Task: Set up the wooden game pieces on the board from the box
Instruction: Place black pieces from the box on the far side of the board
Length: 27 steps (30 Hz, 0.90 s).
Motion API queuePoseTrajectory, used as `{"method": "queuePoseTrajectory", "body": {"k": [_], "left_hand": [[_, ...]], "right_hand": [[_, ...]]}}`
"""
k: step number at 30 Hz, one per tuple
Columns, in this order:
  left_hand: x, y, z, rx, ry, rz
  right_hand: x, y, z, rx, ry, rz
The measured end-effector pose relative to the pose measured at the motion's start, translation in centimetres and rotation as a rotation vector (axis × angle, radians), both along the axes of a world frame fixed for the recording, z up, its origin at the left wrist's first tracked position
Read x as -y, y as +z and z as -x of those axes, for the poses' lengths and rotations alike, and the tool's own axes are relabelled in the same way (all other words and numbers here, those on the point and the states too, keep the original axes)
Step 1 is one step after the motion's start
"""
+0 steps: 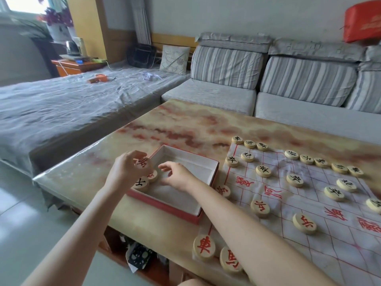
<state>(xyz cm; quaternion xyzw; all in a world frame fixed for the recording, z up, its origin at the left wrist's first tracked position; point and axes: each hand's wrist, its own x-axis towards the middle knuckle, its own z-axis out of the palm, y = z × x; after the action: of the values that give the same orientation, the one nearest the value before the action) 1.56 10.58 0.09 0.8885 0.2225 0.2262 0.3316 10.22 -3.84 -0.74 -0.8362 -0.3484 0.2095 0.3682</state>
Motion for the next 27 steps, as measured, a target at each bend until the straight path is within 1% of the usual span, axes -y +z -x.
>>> {"method": "queuePoseTrajectory", "body": {"k": [4, 10, 13, 17, 21, 27], "left_hand": [[-0.5, -0.2, 0.4, 0.016, 0.016, 0.007], [-0.7, -0.3, 0.6, 0.027, 0.007, 0.022], [-0.4, -0.2, 0.6, 0.017, 0.001, 0.027], [0.7, 0.0, 0.5, 0.029, -0.017, 0.044], [2.7, 0.5, 0.0, 0.026, -0.060, 0.054], [7.5, 2.1, -1.5, 0.041, -0.141, 0.032]], "right_hand": [[-2.3, -1.0, -0.1, 0.083, 0.000, 0.085], [-3.4, -1.8, -0.3, 0.154, 0.006, 0.057], [-2.5, -1.7, -0.6, 0.128, -0.032, 0.009], [0.4, -1.1, -1.1, 0.059, -0.104, -0.098], [4.0, 0.1, -1.0, 0.121, -0.122, -0.118], [11.8, 1.2, 0.7, 0.182, -0.235, -0.163]]}}
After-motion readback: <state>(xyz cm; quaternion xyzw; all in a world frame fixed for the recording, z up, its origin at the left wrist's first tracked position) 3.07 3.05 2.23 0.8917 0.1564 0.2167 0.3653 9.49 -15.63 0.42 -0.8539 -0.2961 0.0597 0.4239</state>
